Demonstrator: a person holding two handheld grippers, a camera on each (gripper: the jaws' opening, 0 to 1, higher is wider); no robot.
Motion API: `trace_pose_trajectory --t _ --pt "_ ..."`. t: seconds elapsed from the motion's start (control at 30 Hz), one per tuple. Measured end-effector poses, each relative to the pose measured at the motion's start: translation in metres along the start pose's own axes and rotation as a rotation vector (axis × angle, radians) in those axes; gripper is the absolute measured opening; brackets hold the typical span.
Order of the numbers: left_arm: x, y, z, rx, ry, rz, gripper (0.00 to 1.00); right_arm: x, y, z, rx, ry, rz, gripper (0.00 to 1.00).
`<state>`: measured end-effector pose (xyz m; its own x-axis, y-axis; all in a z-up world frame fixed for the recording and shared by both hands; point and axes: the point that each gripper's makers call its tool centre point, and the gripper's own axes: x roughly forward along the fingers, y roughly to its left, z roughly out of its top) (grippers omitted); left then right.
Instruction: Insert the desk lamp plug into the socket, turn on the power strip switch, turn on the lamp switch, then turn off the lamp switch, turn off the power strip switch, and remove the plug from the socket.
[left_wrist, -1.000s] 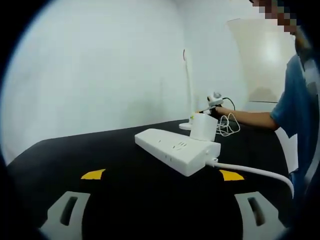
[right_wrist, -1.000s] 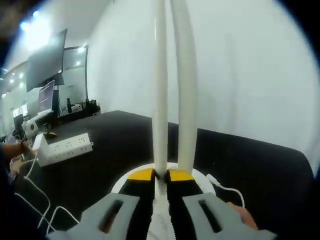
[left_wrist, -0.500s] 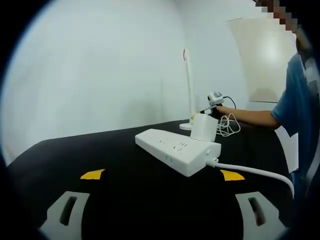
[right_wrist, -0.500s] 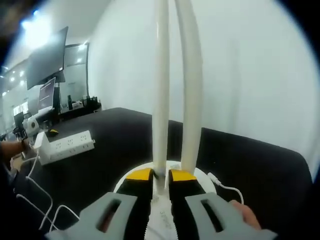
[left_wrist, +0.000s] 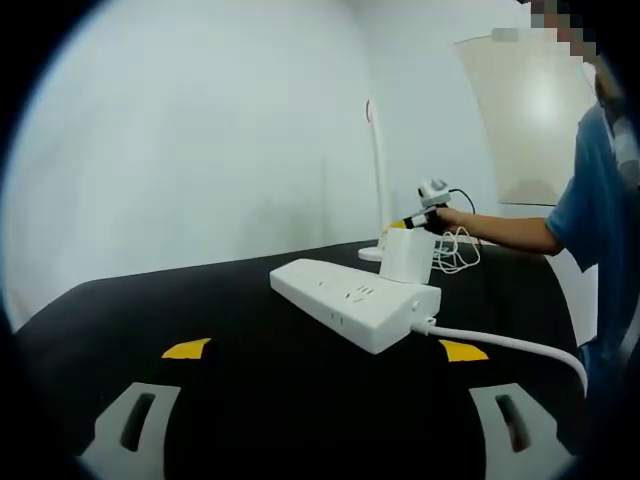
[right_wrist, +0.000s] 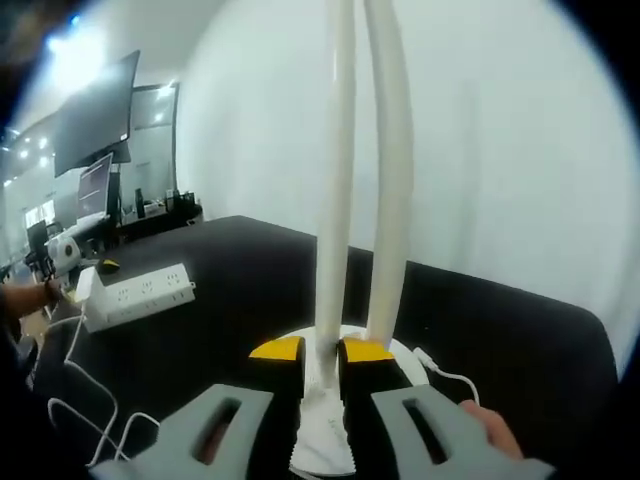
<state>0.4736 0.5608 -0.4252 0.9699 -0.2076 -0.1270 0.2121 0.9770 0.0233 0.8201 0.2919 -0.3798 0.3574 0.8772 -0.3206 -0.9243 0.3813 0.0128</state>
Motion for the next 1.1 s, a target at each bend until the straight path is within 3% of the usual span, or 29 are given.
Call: trace_pose_trajectory --t 0.27,0.47,0.6,0.83,1.1 --pt "0.002 -0.007 0.001 0.004 0.002 -0.002 0.85 -0.008 -0.005 0.001 0.008 -0.006 -0.020 0.15" --pt "0.003 -0.019 0.004 0.004 0.001 -0.003 0.85 -0.019 -0.012 0.010 0.041 -0.062 -0.073 0.15" --pt "0.003 -0.019 0.004 0.004 0.004 -0.003 0.84 -0.028 -0.009 0.022 0.044 -0.135 -0.094 0.15" --pt "0.004 -0.020 0.004 0.002 0.004 0.001 0.85 -0.023 0.010 0.037 -0.001 -0.142 -0.045 0.15" --pt "0.003 -0.023 0.004 0.000 0.006 0.005 0.85 -0.023 0.049 0.050 -0.033 -0.152 -0.004 0.16"
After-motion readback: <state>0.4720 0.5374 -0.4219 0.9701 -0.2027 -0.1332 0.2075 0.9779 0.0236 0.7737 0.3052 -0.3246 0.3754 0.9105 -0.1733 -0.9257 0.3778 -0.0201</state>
